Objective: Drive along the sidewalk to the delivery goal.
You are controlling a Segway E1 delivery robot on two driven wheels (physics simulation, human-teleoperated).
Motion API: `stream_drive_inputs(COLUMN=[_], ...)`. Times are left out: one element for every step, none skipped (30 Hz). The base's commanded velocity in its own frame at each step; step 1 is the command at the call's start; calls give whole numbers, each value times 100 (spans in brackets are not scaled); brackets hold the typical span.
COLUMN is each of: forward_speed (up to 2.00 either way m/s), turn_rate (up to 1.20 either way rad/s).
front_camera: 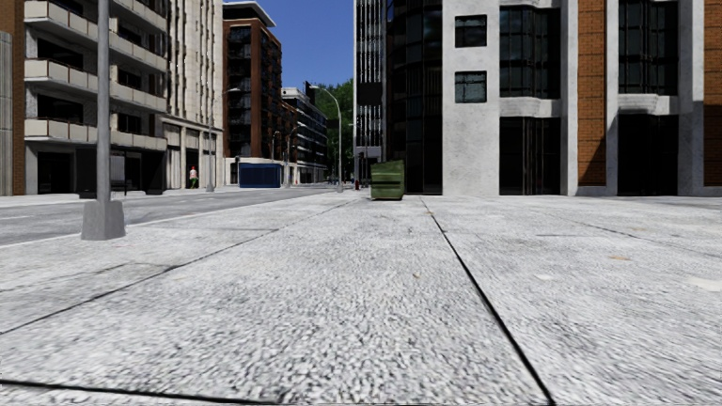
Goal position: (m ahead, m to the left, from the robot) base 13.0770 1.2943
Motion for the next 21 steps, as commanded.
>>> stream_drive_inputs(forward_speed=[200,200,200,200,200,200,200,200,200,200,200,200,200,200,200,200,200,200,200,200,200], turn_rate=[13,16,16,17,17,18,18,18,18,18,18,18,18,18,20,22,22,23,24,24,24])
